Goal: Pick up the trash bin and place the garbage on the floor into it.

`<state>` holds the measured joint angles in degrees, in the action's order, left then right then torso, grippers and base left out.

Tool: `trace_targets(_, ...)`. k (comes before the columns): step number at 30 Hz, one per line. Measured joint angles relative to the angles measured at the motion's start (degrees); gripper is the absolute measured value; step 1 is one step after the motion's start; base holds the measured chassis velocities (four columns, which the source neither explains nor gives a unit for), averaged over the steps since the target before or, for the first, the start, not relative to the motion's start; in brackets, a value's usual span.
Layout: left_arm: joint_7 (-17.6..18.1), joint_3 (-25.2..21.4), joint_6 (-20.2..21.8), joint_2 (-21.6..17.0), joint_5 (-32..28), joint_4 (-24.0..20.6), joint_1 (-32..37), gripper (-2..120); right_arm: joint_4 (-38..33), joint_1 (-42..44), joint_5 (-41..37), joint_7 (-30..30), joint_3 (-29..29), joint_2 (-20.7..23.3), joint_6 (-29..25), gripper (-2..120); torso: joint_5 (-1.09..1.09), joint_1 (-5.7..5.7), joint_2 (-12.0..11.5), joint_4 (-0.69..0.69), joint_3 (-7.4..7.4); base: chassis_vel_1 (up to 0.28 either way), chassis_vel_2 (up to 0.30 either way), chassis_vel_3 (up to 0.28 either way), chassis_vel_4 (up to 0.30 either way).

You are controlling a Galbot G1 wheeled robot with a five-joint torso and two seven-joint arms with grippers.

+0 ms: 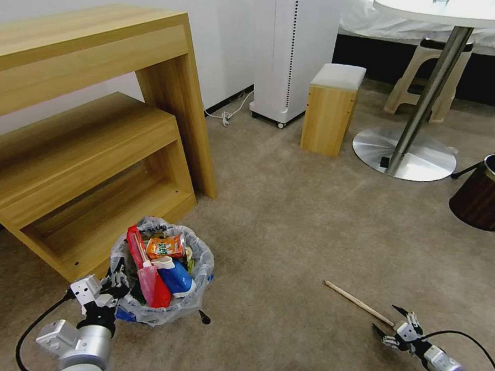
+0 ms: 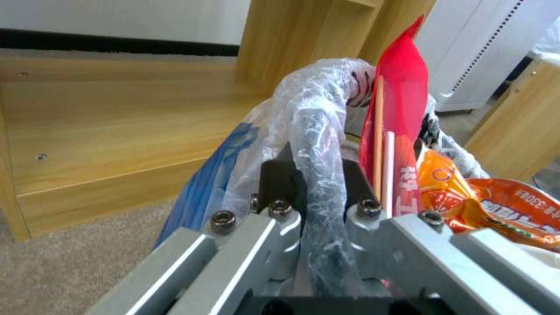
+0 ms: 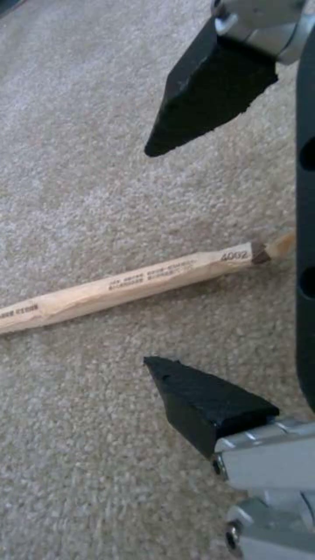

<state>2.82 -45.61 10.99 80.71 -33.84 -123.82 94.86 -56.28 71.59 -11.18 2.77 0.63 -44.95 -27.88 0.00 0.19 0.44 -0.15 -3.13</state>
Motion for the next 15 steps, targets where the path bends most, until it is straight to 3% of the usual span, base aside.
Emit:
trace_targets(9,0.0,-0.2,0.0,0.1,0.0,-0.3,0.2,3,1.2,-0.2,1.0,0.0,-0.1,-0.9,-0.9,80,0.0,0.0,0.0,0.0,0.0,0.0,0.0,0.0,0.0)
trace_targets(15,0.0,0.0,-0.1,0.2,0.0,-0.3,0.2,3,2.3,-0.4,2.0,-0.2,-0.7,-1.2,-1.5,61,0.01,0.0,0.0,0.01,0.0,0.0,0.0,0.0,0.0)
